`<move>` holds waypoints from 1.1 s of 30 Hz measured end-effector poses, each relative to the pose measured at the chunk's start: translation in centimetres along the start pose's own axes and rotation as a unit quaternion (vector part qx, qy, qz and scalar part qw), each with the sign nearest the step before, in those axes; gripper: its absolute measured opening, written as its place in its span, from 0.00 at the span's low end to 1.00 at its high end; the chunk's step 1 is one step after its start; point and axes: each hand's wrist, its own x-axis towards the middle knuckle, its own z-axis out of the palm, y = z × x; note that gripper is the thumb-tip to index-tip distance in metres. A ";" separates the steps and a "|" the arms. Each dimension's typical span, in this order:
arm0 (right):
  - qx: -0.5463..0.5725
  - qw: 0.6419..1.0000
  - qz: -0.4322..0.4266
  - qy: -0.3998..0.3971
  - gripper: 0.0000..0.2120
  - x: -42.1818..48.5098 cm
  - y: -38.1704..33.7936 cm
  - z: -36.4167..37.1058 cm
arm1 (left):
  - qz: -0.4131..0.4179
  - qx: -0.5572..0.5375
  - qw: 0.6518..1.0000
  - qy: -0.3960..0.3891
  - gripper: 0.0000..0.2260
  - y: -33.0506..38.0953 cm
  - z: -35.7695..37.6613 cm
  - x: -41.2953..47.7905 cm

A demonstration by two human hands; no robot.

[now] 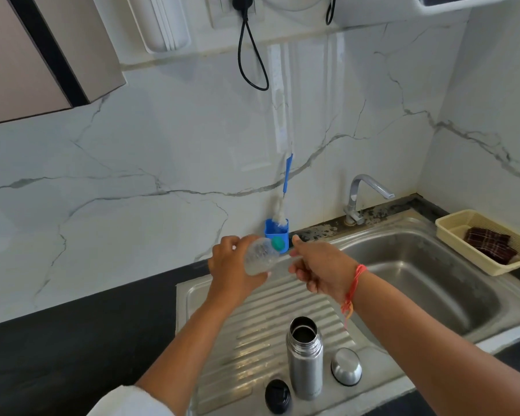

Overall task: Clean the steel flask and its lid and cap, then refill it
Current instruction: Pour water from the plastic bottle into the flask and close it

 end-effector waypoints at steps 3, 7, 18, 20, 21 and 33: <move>-0.107 0.991 -0.065 0.048 0.15 0.3 1.0 -0.1 | -0.127 -0.153 0.980 0.006 0.41 -2.2 2.2 3.0; -0.282 0.952 -0.107 0.054 0.18 1.3 4.0 -0.5 | -0.230 -0.281 0.931 0.032 0.42 -5.6 4.9 7.4; -0.375 0.917 -0.117 0.068 0.17 0.4 6.4 -2.4 | -0.270 -0.191 0.943 0.040 0.35 -9.9 11.3 15.4; -0.376 0.915 -0.121 0.078 0.18 0.8 6.4 -2.6 | -0.271 -0.179 0.945 0.038 0.36 -10.5 12.0 15.8; -0.376 0.915 -0.124 0.079 0.17 1.0 6.4 -2.6 | -0.272 -0.173 0.946 0.039 0.36 -10.6 12.2 15.9; -0.446 0.872 -0.173 0.102 0.23 4.3 6.3 -2.2 | -0.311 -0.192 0.930 0.039 0.36 -12.7 13.1 16.5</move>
